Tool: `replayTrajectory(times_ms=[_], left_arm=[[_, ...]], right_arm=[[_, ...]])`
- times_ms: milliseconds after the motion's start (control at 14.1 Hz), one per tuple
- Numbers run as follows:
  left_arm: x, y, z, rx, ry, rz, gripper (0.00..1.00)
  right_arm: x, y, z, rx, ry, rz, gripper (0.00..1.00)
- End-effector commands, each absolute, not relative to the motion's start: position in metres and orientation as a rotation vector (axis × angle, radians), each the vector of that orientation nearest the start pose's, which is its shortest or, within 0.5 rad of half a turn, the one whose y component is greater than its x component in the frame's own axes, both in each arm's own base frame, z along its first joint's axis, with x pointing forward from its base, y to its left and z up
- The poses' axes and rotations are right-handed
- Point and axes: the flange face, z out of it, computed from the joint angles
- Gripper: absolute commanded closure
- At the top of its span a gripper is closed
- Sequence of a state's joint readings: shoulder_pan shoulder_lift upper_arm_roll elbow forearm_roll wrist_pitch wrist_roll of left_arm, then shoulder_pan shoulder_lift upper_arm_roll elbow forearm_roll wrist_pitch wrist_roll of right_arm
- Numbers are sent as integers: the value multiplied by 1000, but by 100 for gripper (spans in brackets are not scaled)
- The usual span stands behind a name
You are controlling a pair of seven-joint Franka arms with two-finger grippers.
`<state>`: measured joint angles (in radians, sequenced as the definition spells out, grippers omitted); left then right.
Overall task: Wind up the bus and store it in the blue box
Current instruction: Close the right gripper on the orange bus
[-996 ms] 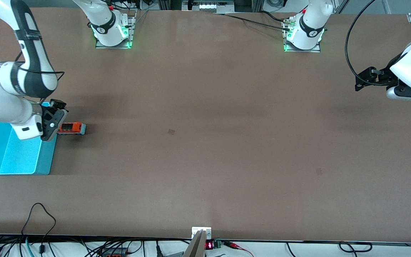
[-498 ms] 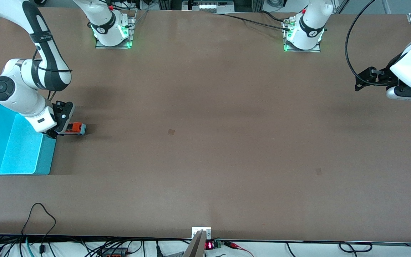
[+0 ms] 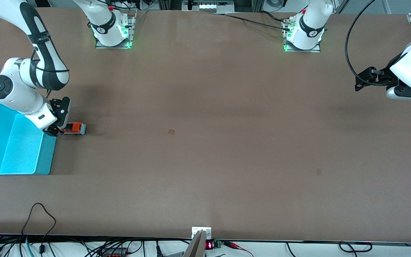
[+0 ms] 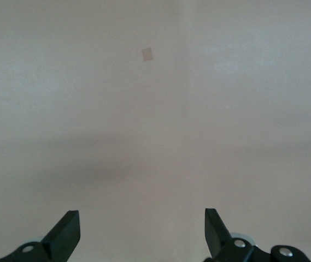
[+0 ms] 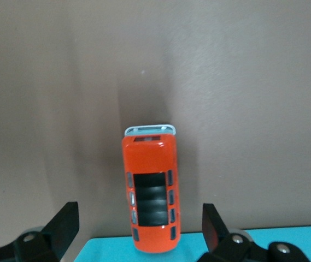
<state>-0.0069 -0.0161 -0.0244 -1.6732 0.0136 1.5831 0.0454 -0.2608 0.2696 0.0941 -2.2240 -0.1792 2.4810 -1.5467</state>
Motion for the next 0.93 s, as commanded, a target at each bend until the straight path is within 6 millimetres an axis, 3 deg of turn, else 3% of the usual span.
replayTrajectory(times_ms=[0,854], left_arm=[[543,-18,590,-3143,108,118,0],[543,-18,590,-3143,108,118,0]], right_arm=[[527,-95,239,-2282,-2243,82,0],[532,-96,194,-2237,-2324,-21,0]])
